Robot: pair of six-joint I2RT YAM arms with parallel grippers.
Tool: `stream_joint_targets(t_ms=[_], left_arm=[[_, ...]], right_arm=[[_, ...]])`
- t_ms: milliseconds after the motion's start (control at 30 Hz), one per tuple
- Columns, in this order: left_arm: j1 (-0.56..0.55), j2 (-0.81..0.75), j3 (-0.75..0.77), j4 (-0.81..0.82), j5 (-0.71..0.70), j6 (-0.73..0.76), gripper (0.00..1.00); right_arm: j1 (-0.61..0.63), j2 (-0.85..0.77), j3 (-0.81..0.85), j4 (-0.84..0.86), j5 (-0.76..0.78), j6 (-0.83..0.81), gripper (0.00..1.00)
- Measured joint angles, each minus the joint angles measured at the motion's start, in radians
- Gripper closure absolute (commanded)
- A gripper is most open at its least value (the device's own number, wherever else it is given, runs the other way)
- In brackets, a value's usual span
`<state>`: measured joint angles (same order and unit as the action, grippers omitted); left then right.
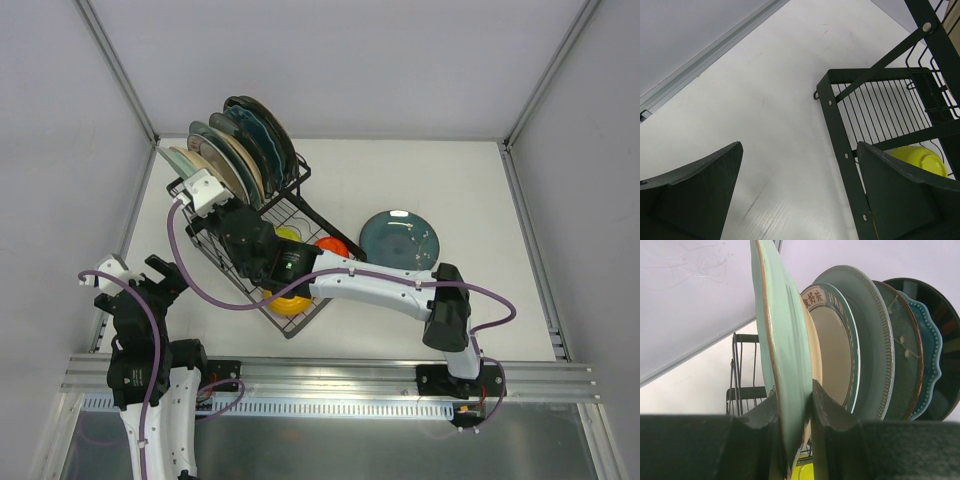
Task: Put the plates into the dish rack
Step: Insert the plate into the dish rack
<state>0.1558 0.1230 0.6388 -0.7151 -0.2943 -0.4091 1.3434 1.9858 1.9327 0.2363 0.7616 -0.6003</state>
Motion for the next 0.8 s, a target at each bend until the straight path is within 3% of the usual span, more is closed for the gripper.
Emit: stream_joint_targets(t_ms=[800], left_arm=[[0.000, 0.000, 0.000, 0.000, 0.000, 0.000, 0.01]], right_arm=[[0.007, -0.022, -0.034, 0.010, 0.034, -0.033, 0.99]])
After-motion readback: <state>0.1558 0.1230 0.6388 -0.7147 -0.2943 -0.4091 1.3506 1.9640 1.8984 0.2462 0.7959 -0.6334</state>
